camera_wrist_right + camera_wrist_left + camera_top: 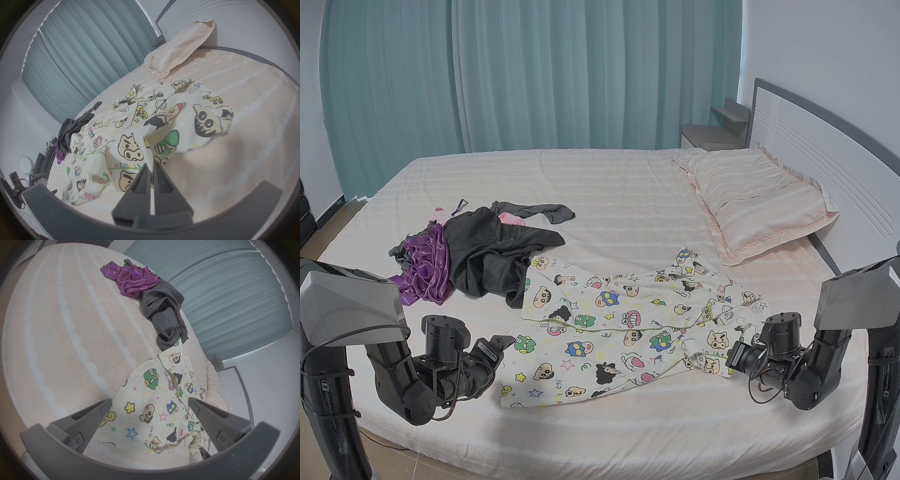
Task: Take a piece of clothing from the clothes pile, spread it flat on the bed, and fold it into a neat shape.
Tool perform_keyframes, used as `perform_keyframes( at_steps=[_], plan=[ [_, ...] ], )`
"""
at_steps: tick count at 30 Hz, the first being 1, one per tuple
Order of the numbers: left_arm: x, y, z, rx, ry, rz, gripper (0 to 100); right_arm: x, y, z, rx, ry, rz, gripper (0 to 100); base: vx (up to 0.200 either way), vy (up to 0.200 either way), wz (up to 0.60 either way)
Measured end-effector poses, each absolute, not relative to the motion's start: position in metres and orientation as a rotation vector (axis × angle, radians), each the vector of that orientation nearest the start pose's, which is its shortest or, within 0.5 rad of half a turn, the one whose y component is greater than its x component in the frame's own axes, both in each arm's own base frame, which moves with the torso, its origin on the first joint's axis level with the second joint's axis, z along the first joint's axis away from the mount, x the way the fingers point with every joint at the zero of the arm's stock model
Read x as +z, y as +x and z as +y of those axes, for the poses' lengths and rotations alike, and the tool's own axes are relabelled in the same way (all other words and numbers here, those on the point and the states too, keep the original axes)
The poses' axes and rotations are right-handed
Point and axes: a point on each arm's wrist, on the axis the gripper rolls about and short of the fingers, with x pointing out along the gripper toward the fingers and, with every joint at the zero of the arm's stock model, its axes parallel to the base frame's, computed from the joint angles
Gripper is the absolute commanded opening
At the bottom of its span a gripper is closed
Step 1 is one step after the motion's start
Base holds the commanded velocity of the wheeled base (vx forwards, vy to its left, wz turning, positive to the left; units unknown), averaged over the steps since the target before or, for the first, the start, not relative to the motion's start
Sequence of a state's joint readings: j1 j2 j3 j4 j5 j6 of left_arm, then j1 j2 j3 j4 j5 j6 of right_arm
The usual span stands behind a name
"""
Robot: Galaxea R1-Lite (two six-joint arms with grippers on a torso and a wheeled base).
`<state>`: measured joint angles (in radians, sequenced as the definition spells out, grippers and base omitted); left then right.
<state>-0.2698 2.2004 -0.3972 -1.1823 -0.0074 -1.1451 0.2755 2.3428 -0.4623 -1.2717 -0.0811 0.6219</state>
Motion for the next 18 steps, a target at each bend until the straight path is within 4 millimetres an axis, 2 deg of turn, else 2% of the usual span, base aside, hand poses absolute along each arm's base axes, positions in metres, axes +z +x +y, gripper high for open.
perform_keyframes(
  at_steps=[12, 18],
  plan=[
    [-0.005, 0.282, -0.078, 0.115, -1.019, 0.696, 100, -0.011, 0.233, 0.049, 0.002, 0.429, 0.774, 0, 0.000, 0.000, 0.00],
    [-0.005, 0.282, -0.078, 0.116, -1.018, 0.696, 100, -0.007, 0.212, 0.029, 0.008, 0.387, 0.818, 0, 0.000, 0.000, 0.00]
  ],
)
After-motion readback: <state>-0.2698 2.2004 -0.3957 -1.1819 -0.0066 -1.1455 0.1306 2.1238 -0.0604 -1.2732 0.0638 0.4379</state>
